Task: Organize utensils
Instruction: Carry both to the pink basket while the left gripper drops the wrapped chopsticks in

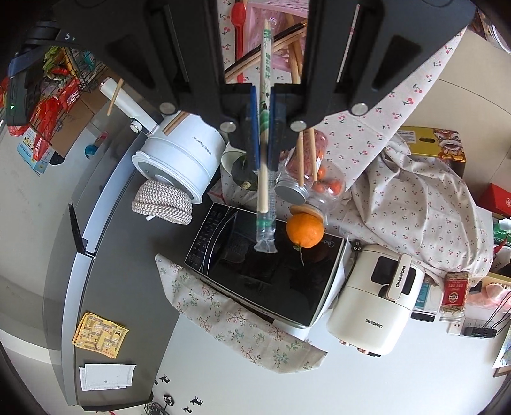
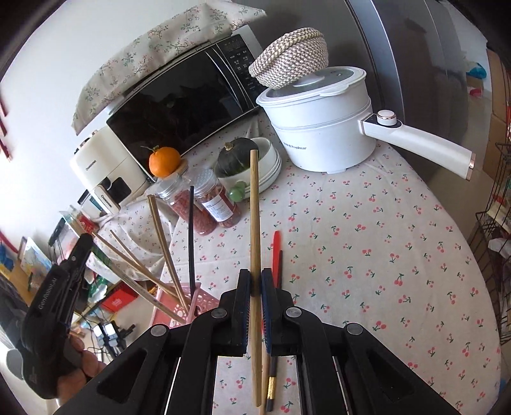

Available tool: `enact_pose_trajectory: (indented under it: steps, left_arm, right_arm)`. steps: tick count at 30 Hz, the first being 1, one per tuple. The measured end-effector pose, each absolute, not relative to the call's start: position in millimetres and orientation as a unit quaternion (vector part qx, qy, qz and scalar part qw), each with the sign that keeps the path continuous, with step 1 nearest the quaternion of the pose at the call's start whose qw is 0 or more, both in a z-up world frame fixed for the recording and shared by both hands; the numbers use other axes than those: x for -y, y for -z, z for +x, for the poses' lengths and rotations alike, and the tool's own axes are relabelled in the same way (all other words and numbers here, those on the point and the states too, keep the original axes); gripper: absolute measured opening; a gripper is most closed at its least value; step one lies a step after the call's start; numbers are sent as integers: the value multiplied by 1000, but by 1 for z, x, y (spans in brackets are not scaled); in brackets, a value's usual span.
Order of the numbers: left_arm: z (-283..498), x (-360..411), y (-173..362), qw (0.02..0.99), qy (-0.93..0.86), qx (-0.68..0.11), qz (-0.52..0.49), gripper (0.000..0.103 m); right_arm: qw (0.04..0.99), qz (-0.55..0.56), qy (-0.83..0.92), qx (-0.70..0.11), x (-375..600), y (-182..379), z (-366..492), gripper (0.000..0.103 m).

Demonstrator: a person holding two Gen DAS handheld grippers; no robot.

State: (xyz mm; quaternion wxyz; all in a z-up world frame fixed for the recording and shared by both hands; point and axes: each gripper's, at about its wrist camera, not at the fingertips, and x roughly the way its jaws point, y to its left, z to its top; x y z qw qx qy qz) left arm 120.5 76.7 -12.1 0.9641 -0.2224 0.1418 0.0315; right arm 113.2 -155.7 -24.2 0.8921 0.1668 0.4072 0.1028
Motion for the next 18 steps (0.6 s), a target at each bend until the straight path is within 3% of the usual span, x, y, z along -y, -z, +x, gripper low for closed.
enact_pose_trajectory:
  steps: [7, 18]
  left_arm:
    - [133, -73, 37, 956, -33, -201, -213, 8]
    - [122, -90, 29, 927, -13, -307, -217, 45]
  right_arm:
    - [902, 178, -108, -379, 160, 13, 111, 7]
    - [919, 211, -124, -309, 143, -14, 97, 7]
